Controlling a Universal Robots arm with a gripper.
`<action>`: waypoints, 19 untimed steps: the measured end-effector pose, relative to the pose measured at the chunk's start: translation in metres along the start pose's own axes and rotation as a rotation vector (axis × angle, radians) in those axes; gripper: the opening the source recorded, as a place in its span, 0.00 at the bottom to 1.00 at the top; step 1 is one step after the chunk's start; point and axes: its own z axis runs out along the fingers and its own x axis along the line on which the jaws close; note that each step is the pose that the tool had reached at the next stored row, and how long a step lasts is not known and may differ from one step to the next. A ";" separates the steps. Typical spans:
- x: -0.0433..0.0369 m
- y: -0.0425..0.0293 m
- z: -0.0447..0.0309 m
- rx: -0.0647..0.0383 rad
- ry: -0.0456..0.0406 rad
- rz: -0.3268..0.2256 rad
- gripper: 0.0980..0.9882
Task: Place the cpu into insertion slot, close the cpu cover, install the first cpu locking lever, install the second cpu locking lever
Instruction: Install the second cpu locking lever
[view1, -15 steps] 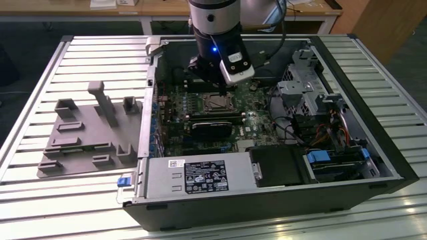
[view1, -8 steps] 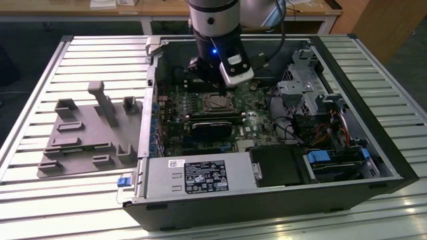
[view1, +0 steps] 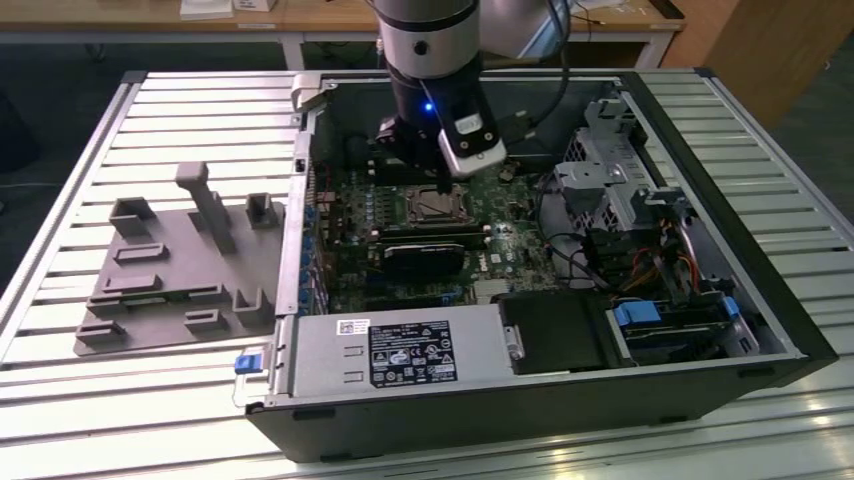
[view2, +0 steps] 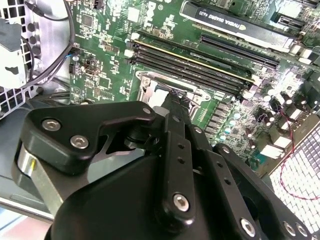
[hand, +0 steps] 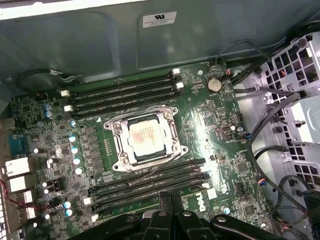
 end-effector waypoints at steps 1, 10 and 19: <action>0.0002 -0.0001 0.0007 0.000 0.0001 0.000 0.00; 0.0020 -0.0009 0.0053 -0.002 0.0006 0.000 0.00; 0.0037 -0.0012 0.0093 -0.003 0.0008 0.001 0.00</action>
